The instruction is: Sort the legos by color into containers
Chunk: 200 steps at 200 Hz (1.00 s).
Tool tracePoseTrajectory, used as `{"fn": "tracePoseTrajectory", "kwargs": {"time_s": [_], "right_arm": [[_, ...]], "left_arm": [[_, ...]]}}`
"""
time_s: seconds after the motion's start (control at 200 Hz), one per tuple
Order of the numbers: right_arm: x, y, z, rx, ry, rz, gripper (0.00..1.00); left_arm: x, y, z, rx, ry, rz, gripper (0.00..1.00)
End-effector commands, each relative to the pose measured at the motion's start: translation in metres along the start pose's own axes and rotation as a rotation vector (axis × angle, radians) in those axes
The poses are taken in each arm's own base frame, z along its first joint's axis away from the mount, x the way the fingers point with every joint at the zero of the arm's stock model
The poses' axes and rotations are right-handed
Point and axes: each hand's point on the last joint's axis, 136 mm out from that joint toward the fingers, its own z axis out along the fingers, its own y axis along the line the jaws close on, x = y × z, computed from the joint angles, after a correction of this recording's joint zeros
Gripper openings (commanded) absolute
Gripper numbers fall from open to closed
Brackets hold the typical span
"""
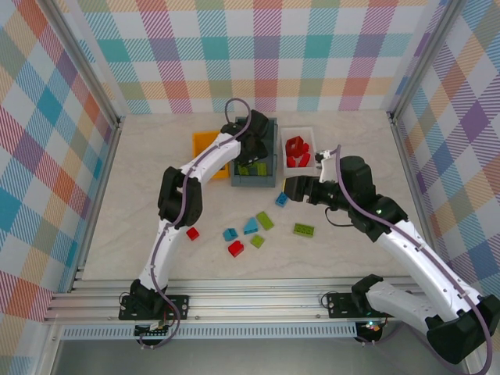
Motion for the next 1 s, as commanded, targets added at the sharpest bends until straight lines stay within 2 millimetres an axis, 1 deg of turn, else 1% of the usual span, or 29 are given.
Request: {"fn": "tracePoseTrajectory", "kwargs": {"time_s": [0.0, 0.115, 0.185, 0.26, 0.31, 0.39, 0.435, 0.495, 0.52, 0.53, 0.57, 0.625, 0.65, 0.725, 0.73, 0.755, 0.78, 0.83, 0.86, 0.87, 0.935, 0.965, 0.995], "right_arm": [[0.005, -0.002, -0.002, 0.000, -0.004, -0.004, 0.77], [0.008, -0.005, -0.004, 0.015, -0.003, -0.006, 0.77], [0.010, -0.009, -0.006, 0.033, -0.001, -0.007, 0.77], [0.014, -0.013, -0.006, 0.058, 0.011, -0.011, 0.75], [0.016, -0.015, -0.007, 0.075, 0.018, -0.020, 0.75], [0.020, -0.012, -0.008, 0.095, 0.030, -0.057, 0.75], [0.023, -0.009, -0.006, 0.108, 0.046, -0.084, 0.75], [0.031, 0.002, 0.003, 0.102, 0.088, -0.134, 0.75], [0.035, 0.007, 0.009, 0.102, 0.111, -0.160, 0.75], [0.038, 0.009, 0.012, 0.102, 0.125, -0.174, 0.75], [0.049, 0.020, 0.024, 0.096, 0.168, -0.227, 0.76], [0.069, 0.039, 0.044, 0.079, 0.233, -0.311, 0.76], [0.079, 0.046, 0.055, 0.076, 0.263, -0.343, 0.77], [0.112, 0.070, 0.085, 0.069, 0.353, -0.434, 0.77], [0.113, 0.073, 0.087, 0.066, 0.353, -0.438, 0.77], [0.126, 0.080, 0.098, 0.071, 0.382, -0.469, 0.77], [0.134, 0.091, 0.106, 0.062, 0.394, -0.491, 0.78], [0.157, 0.106, 0.128, 0.059, 0.440, -0.529, 0.78], [0.170, 0.112, 0.140, 0.062, 0.462, -0.546, 0.78], [0.171, 0.116, 0.143, 0.057, 0.461, -0.548, 0.79], [0.195, 0.120, 0.171, 0.079, 0.517, -0.560, 0.81], [0.201, 0.120, 0.183, 0.100, 0.534, -0.559, 0.82], [0.208, 0.117, 0.195, 0.130, 0.553, -0.558, 0.83]], "left_arm": [[-0.011, -0.043, -0.077, 0.153, -0.073, 0.044, 0.51], [-0.015, -0.050, -0.123, 0.185, -0.133, 0.032, 0.50], [-0.021, -0.048, -0.158, 0.198, -0.193, 0.022, 0.50], [-0.025, -0.040, -0.193, 0.214, -0.248, 0.007, 0.50], [-0.026, -0.030, -0.216, 0.222, -0.284, 0.000, 0.50], [-0.024, -0.011, -0.252, 0.229, -0.335, -0.006, 0.51], [-0.019, 0.004, -0.265, 0.219, -0.351, 0.004, 0.51], [-0.012, 0.028, -0.288, 0.204, -0.380, 0.006, 0.53], [-0.007, 0.041, -0.292, 0.189, -0.387, 0.006, 0.53], [-0.006, 0.045, -0.297, 0.189, -0.396, 0.003, 0.54], [0.003, 0.068, -0.307, 0.167, -0.416, -0.004, 0.55], [0.014, 0.101, -0.320, 0.134, -0.450, -0.027, 0.56], [0.019, 0.117, -0.329, 0.124, -0.471, -0.044, 0.57], [0.037, 0.169, -0.350, 0.080, -0.532, -0.101, 0.59], [0.037, 0.173, -0.353, 0.083, -0.541, -0.106, 0.59], [0.045, 0.191, -0.357, 0.063, -0.560, -0.120, 0.59], [0.050, 0.208, -0.362, 0.048, -0.582, -0.137, 0.59], [0.065, 0.243, -0.370, 0.019, -0.618, -0.181, 0.61], [0.073, 0.261, -0.375, 0.013, -0.636, -0.201, 0.62], [0.076, 0.266, -0.375, 0.010, -0.639, -0.205, 0.62], [0.093, 0.298, -0.384, 0.020, -0.669, -0.247, 0.63], [0.099, 0.311, -0.387, 0.020, -0.679, -0.265, 0.64], [0.105, 0.322, -0.391, 0.018, -0.688, -0.277, 0.64]]}}
